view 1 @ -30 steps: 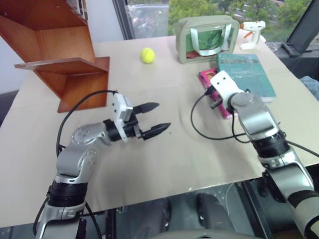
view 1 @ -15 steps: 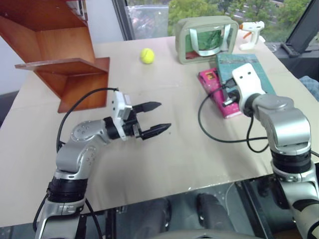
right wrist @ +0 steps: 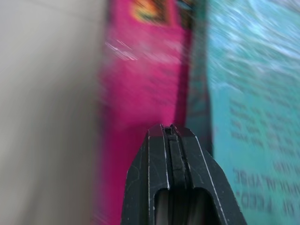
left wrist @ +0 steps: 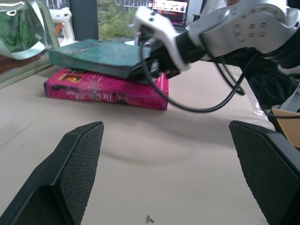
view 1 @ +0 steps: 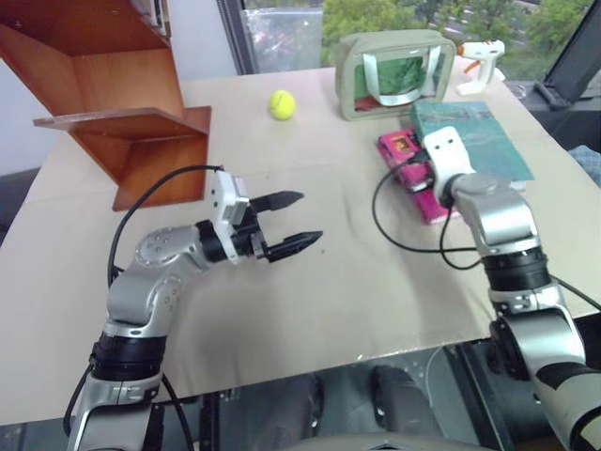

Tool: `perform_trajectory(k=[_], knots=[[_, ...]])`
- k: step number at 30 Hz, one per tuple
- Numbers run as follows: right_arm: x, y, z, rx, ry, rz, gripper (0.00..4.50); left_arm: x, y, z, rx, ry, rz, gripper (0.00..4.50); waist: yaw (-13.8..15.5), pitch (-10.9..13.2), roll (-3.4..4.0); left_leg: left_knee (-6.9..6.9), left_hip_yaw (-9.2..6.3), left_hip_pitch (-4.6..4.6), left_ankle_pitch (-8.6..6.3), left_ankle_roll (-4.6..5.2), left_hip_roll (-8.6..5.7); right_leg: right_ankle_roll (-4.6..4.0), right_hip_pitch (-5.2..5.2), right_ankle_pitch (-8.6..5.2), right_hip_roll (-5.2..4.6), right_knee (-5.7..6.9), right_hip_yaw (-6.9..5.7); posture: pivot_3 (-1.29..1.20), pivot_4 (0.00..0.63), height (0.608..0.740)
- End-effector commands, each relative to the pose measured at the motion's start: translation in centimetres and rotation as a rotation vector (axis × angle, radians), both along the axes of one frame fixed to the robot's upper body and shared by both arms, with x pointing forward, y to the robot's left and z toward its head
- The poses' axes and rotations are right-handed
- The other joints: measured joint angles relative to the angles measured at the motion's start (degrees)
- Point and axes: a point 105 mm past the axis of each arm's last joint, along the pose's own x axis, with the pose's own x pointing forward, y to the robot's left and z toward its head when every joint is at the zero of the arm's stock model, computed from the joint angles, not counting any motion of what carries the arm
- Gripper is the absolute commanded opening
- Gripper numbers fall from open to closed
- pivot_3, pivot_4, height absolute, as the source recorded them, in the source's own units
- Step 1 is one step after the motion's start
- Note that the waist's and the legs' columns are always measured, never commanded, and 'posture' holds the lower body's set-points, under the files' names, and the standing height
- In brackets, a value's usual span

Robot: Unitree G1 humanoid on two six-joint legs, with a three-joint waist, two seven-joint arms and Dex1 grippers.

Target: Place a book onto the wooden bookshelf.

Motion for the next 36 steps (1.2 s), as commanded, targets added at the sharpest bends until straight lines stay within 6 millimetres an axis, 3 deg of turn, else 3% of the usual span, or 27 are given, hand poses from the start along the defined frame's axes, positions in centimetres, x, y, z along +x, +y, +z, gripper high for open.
perform_trajectory(k=[1, 5, 8, 12, 15, 17, 20, 24, 29, 31, 36], knots=[[-1.9, 1.7, 4.3, 0.130, -0.123, 0.130, 0.08, -0.4, -0.2, 0.9, -0.011, -0.044, -0.014, 4.50, -0.21, 0.01, 0.01, 0.00, 0.01, 0.00, 0.00, 0.00, 0.00, 0.00, 0.00, 0.00, 0.00, 0.01, 0.01, 0.00, 0.150, 0.740], [-3.0, 2.4, 8.4, 0.357, -0.187, 0.223, 0.08, -0.1, -0.3, 0.9, -0.010, -0.043, -0.020, 4.50, -0.34, 0.01, 0.03, 0.02, 0.09, 0.06, 0.00, -0.01, 0.14, 0.01, -0.01, 0.00, 0.01, 0.10, 0.09, 0.00, 0.150, 0.740], [-0.9, -1.0, 11.0, 0.422, -0.279, 0.128, 0.08, -0.1, -0.3, 1.0, -0.007, -0.045, -0.027, 4.50, 0.07, 0.01, 0.01, 0.02, 0.06, 0.09, 0.01, -0.03, 0.10, 0.00, 0.04, 0.00, 0.07, 0.16, 0.00, 0.00, 0.150, 0.740], [2.5, -6.3, 10.9, 0.328, -0.314, -0.067, 0.08, 0.0, -0.1, 1.0, -0.005, -0.047, -0.026, 4.50, 0.39, -0.01, -0.01, 0.03, 0.03, 0.10, 0.00, -0.01, -0.08, 0.00, 0.13, 0.01, -0.04, 0.08, -0.02, 0.00, 0.150, 0.740], [4.8, -9.2, 9.0, 0.315, -0.292, -0.168, 0.08, 0.0, 0.1, 1.0, -0.001, -0.049, -0.018, 4.50, 0.19, 0.00, -0.01, -0.04, 0.08, 0.08, 0.01, 0.00, -0.14, 0.01, 0.09, 0.01, -0.10, 0.02, 0.02, 0.00, 0.150, 0.740], [5.7, -9.5, 5.3, 0.265, -0.207, -0.168, 0.08, -0.2, 0.3, 1.0, 0.001, -0.049, -0.005, 4.50, -0.40, 0.00, -0.01, -0.08, 0.12, 0.09, 0.01, 0.00, -0.07, 0.00, 0.04, 0.00, -0.06, 0.00, 0.08, 0.00, 0.150, 0.740], [6.0, -9.0, 2.5, 0.249, -0.142, -0.145, 0.08, -0.3, 0.5, 0.9, 0.003, -0.049, 0.008, 4.50, -0.95, 0.02, 0.01, -0.18, 0.28, 0.13, 0.01, -0.01, 0.19, 0.00, 0.04, 0.00, 0.01, -0.14, 0.21, 0.00, 0.150, 0.740], [5.3, -6.5, -2.0, 0.302, 0.013, -0.006, 0.08, -0.6, 1.0, 0.9, 0.010, -0.047, 0.036, 4.50, -1.84, -0.13, -0.21, -0.15, 0.31, 0.13, 0.01, 0.00, 0.23, 0.00, 0.06, 0.01, 0.04, -0.19, 0.27, 0.00, 0.150, 0.740], [4.1, -5.4, -4.3, 0.308, 0.089, 0.090, 0.08, -0.8, 1.2, 0.9, 0.014, -0.046, 0.045, 4.50, -1.47, -0.24, -0.33, -0.10, 0.23, 0.49, 0.00, 0.01, 0.23, 0.00, 0.46, 0.03, 0.07, -0.17, 0.20, 0.00, 0.150, 0.740], [3.2, -4.9, -5.3, 0.317, 0.112, 0.127, 0.08, -0.7, 1.2, 0.9, 0.015, -0.045, 0.043, 4.50, -1.20, -0.31, -0.35, -0.17, 0.10, 0.98, -0.03, 0.02, 0.25, -0.01, 1.01, 0.02, 0.09, -0.32, 0.07, 0.00, 0.150, 0.740], [0.7, -4.5, -7.0, 0.334, 0.145, 0.138, 0.08, -0.3, 1.0, 0.9, 0.019, -0.044, 0.025, 4.50, -0.45, -0.94, -0.62, -0.13, 0.00, 1.06, -0.05, 0.05, 0.23, -0.01, 1.17, 0.03, 0.11, -0.35, -0.03, 0.00, 0.150, 0.740]])
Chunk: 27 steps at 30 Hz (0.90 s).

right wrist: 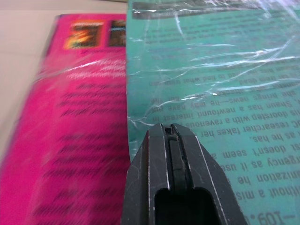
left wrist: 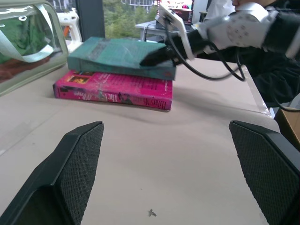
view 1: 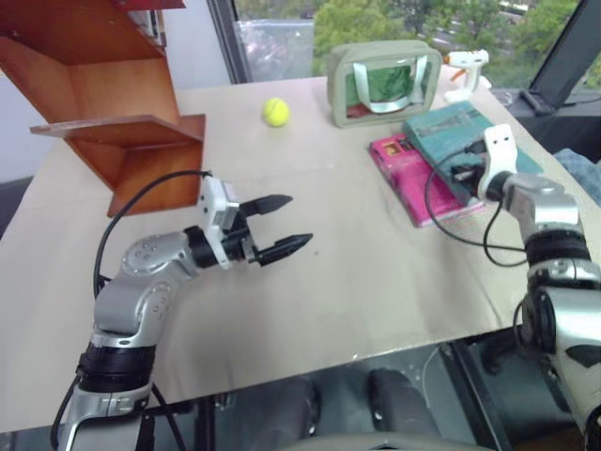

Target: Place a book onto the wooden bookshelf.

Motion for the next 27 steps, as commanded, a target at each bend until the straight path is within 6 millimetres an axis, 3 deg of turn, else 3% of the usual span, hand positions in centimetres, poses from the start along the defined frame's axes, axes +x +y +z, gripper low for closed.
perform_trajectory(k=[1, 4, 11, 18, 21, 23, 27], knots=[[-2.4, 0.8, -4.9, 0.026, 0.180, 0.010, 0.08, 0.1, -0.2, 1.1, -0.001, -0.041, -0.025, 4.50, 0.40, -0.18, -0.08, 0.00, 0.00, 0.02, 0.00, 0.00, 0.01, 0.00, 0.01, 0.00, 0.00, 0.00, 0.00, 0.00, 0.150, 0.740], [-3.4, 1.0, -4.8, 0.035, 0.177, 0.013, 0.08, 0.4, -0.5, 1.2, -0.002, -0.041, -0.032, 4.50, 0.53, -0.26, -0.11, 0.00, -0.02, 0.13, -0.01, 0.01, 0.01, -0.03, 0.13, 0.02, -0.01, 0.01, -0.03, 0.00, 0.150, 0.740], [-5.3, 4.2, -2.7, 0.067, 0.107, 0.146, 0.08, 0.8, -1.0, 1.3, -0.006, -0.040, -0.048, 4.50, 0.51, -0.25, -0.10, -0.01, -0.08, 0.15, -0.03, 0.03, 0.01, -0.03, 0.16, 0.02, -0.03, -0.01, -0.04, 0.00, 0.150, 0.740], [-5.1, 5.6, -0.2, 0.076, 0.009, 0.178, 0.08, 0.9, -1.3, 1.5, -0.009, -0.043, -0.055, 4.50, 0.65, -0.19, 0.00, -0.02, -0.08, 0.07, -0.01, 0.00, 0.00, -0.03, 0.07, 0.02, -0.03, -0.01, -0.05, 0.00, 0.150, 0.740], [-4.7, 5.3, 1.2, 0.055, -0.056, 0.161, 0.08, 0.8, -1.4, 1.5, -0.011, -0.044, -0.057, 4.50, 0.79, -0.12, 0.07, -0.02, -0.08, -0.08, 0.00, -0.02, -0.03, -0.03, -0.08, 0.02, -0.04, -0.01, -0.06, 0.00, 0.150, 0.740], [-4.2, 5.0, 2.9, 0.070, -0.118, 0.137, 0.08, 0.8, -1.4, 1.5, -0.013, -0.046, -0.056, 4.50, 0.80, -0.04, 0.17, -0.02, -0.08, -0.14, 0.00, -0.02, -0.04, -0.03, -0.14, 0.02, -0.05, -0.02, -0.06, 0.00, 0.150, 0.740], [-3.2, 4.6, 8.7, 0.139, -0.286, 0.091, 0.08, 0.7, -1.4, 1.7, -0.016, -0.048, -0.052, 4.50, 0.72, 0.23, 0.53, -0.02, -0.07, -0.26, 0.01, -0.02, -0.05, -0.03, -0.28, 0.02, -0.07, -0.02, -0.03, 0.00, 0.150, 0.740]])
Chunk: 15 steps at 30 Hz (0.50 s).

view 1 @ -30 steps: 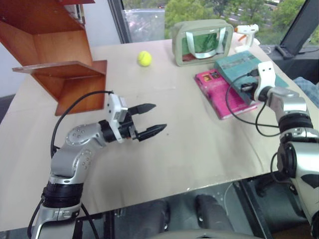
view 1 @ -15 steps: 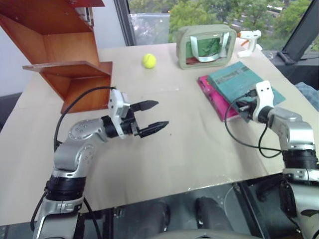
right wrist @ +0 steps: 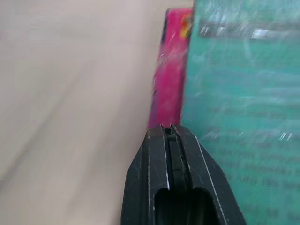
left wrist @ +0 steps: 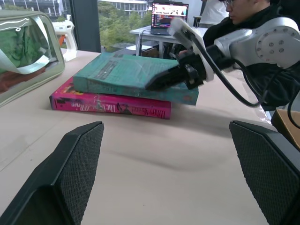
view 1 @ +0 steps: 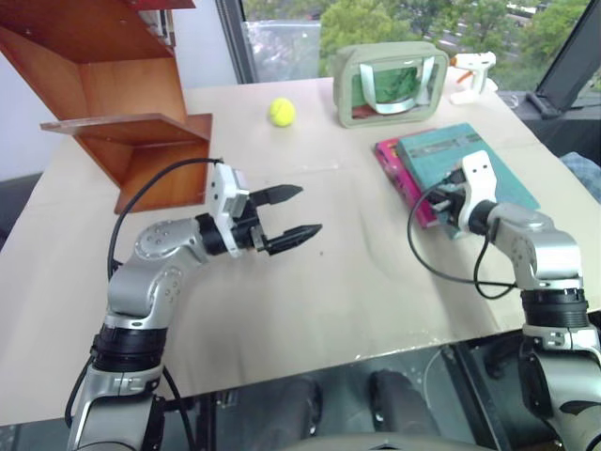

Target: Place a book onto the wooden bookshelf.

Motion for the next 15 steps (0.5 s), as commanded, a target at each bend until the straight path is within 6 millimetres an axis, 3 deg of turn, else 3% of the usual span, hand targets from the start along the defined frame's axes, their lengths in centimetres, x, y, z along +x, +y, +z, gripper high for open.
perform_trajectory(k=[1, 4, 7, 9, 12, 15], knots=[[0.8, -0.9, 6.6, 0.056, -0.203, -0.062, 0.08, -0.4, -0.2, 0.9, -0.004, -0.034, -0.009, 4.50, -0.02, 0.12, 0.17, -0.01, 0.00, -0.02, 0.00, 0.00, 0.00, 0.00, -0.02, 0.00, 0.00, 0.00, 0.00, 0.00, 0.150, 0.740], [2.5, -2.9, 7.9, -0.009, -0.229, -0.194, 0.08, -0.4, -0.2, 0.9, -0.004, -0.034, -0.004, 4.50, 0.02, 0.12, 0.18, -0.07, -0.01, -0.01, 0.00, 0.00, 0.02, -0.01, -0.03, -0.01, 0.01, -0.03, -0.02, 0.00, 0.150, 0.740], [5.2, -6.8, 6.2, -0.235, -0.174, -0.358, 0.08, -0.5, -0.2, 1.1, -0.005, -0.036, 0.000, 4.50, 0.18, 0.13, 0.16, -0.08, -0.01, -0.02, 0.00, 0.01, -0.03, -0.01, 0.01, -0.01, 0.03, -0.14, -0.06, 0.00, 0.150, 0.740], [6.3, -8.1, 5.0, -0.371, -0.154, -0.396, 0.08, -0.5, -0.1, 1.1, -0.004, -0.037, 0.002, 4.50, 0.25, 0.15, 0.13, -0.09, 0.02, -0.05, 0.00, 0.03, -0.12, -0.01, 0.02, -0.01, 0.01, -0.18, -0.05, 0.00, 0.150, 0.740], [7.4, -8.2, 2.9, -0.440, -0.103, -0.395, 0.08, -0.6, -0.1, 1.2, -0.003, -0.039, 0.007, 4.50, -0.17, 0.19, 0.14, -0.13, 0.10, -0.07, -0.02, 0.06, -0.11, -0.01, -0.02, -0.01, 0.01, -0.22, 0.04, 0.00, 0.150, 0.740], [7.8, -6.0, 0.8, -0.437, -0.061, -0.309, 0.08, -0.7, 0.1, 1.2, 0.001, -0.040, 0.021, 4.50, -0.89, 0.20, 0.14, -0.24, 0.26, -0.13, -0.02, 0.06, -0.01, -0.01, -0.23, -0.01, -0.02, -0.21, 0.24, 0.00, 0.150, 0.740]])
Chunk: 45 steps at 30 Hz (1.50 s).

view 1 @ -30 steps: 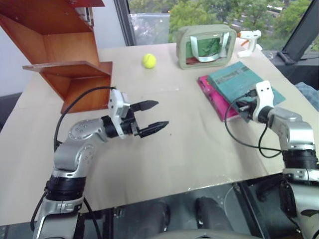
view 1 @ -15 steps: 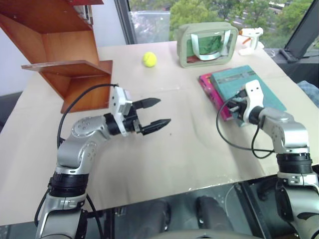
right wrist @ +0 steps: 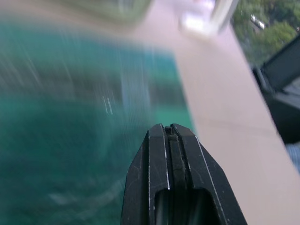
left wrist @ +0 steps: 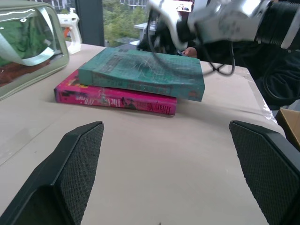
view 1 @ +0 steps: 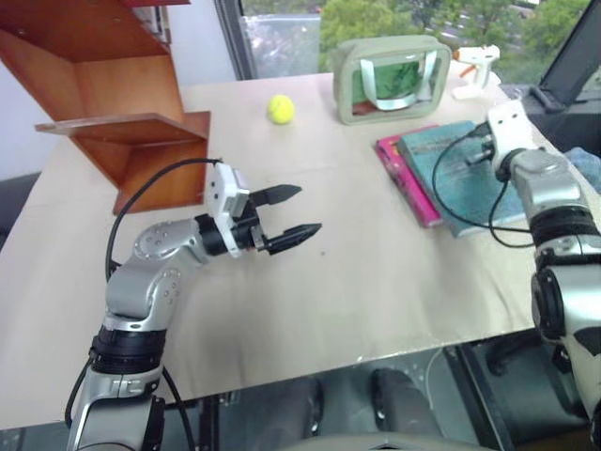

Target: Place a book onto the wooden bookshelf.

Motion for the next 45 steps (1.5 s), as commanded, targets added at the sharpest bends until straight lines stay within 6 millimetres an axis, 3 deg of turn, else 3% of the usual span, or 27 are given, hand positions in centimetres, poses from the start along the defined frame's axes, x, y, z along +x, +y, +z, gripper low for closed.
perform_trajectory(k=[1, 4, 13, 15, 19, 21, 24, 28, 33, 36, 38, 45], knots=[[0.7, 2.9, -0.1, -0.001, -0.008, 0.108, 0.08, -0.7, 0.1, 1.2, 0.001, -0.052, -0.001, 4.50, -0.82, -0.01, -0.02, -0.03, 0.07, 0.01, 0.00, 0.00, 0.03, 0.00, -0.05, 0.00, 0.04, 0.02, 0.10, 0.00, 0.150, 0.740], [1.0, 4.7, -0.4, 0.026, -0.012, 0.157, 0.08, -0.9, 0.3, 1.3, 0.005, -0.051, 0.015, 4.50, -1.40, -0.02, -0.03, -0.04, 0.09, 0.06, 0.00, -0.01, 0.10, 0.00, -0.04, 0.00, 0.08, 0.05, 0.13, 0.00, 0.150, 0.740], [1.3, 7.2, 0.3, 0.078, -0.078, 0.227, 0.08, -0.9, 0.3, 1.3, 0.007, -0.045, 0.018, 4.50, -1.20, -0.02, -0.02, 0.04, 0.09, 0.08, 0.00, -0.01, 0.05, 0.01, -0.02, 0.01, 0.11, 0.15, 0.13, 0.00, 0.150, 0.740], [1.5, 6.3, 1.8, 0.103, -0.137, 0.180, 0.08, -0.8, 0.2, 1.4, 0.006, -0.046, 0.017, 4.50, -1.16, 0.01, 0.02, 0.04, 0.09, 0.08, 0.00, -0.01, 0.05, 0.01, -0.03, 0.01, 0.10, 0.15, 0.13, 0.00, 0.150, 0.740], [1.3, 2.5, 5.4, 0.111, -0.251, 0.059, 0.08, -0.9, 0.2, 1.4, 0.004, -0.045, 0.018, 4.50, -0.77, 0.05, 0.09, 0.03, 0.05, 0.02, 0.01, -0.01, 0.03, 0.01, -0.07, 0.01, 0.10, 0.14, 0.09, 0.00, 0.150, 0.740], [1.0, 0.6, 6.2, 0.068, -0.245, 0.004, 0.08, -0.9, 0.2, 1.4, 0.002, -0.045, 0.019, 4.50, -0.31, 0.10, 0.17, 0.03, 0.00, -0.10, 0.01, -0.01, -0.03, 0.00, -0.14, 0.00, 0.11, 0.10, 0.04, 0.00, 0.150, 0.740], [0.4, -1.6, 6.8, 0.149, -0.184, -0.026, 0.08, -1.0, 0.2, 1.5, -0.005, -0.050, 0.023, 4.50, -0.01, 0.12, 0.20, 0.03, 0.02, -0.24, 0.01, -0.01, -0.05, 0.00, -0.27, 0.00, 0.10, 0.08, 0.06, 0.00, 0.150, 0.740], [-0.7, -4.6, 6.3, 0.225, -0.103, -0.097, 0.08, -1.0, 0.3, 1.6, -0.008, -0.056, 0.029, 4.50, 0.06, 0.12, 0.20, 0.02, 0.07, -0.38, 0.01, -0.01, 0.05, 0.00, -0.46, 0.01, 0.09, 0.11, 0.11, 0.00, 0.150, 0.740], [-1.9, -6.2, 3.3, 0.383, 0.020, -0.142, 0.08, -1.1, 0.4, 1.5, -0.009, -0.062, 0.038, 4.50, 0.15, 0.12, 0.19, 0.04, 0.11, -0.49, 0.00, 0.00, 0.00, 0.00, -0.48, 0.01, 0.07, 0.07, 0.12, 0.00, 0.150, 0.740], [-2.0, -5.9, 2.1, 0.392, 0.058, -0.130, 0.08, -1.2, 0.7, 1.6, -0.010, -0.066, 0.050, 4.50, 0.12, 0.12, 0.20, 0.04, 0.16, -0.48, 0.00, 0.01, 0.02, 0.01, -0.49, 0.01, 0.07, 0.08, 0.17, 0.00, 0.150, 0.740], [-1.7, -4.6, 1.7, 0.404, 0.078, -0.082, 0.08, -1.4, 0.9, 1.6, -0.007, -0.068, 0.064, 4.50, 0.07, 0.12, 0.20, 0.04, 0.14, -0.48, 0.00, 0.00, 0.04, 0.01, -0.50, 0.01, 0.07, 0.09, 0.14, 0.00, 0.150, 0.740], [-1.1, -2.1, 2.0, 0.448, 0.086, 0.032, 0.08, -1.7, 1.4, 1.6, 0.001, -0.064, 0.081, 4.50, 0.17, 0.12, 0.20, 0.08, 0.14, -0.48, 0.00, 0.00, 0.05, 0.01, -0.50, 0.01, 0.07, 0.11, 0.14, 0.00, 0.150, 0.740]])
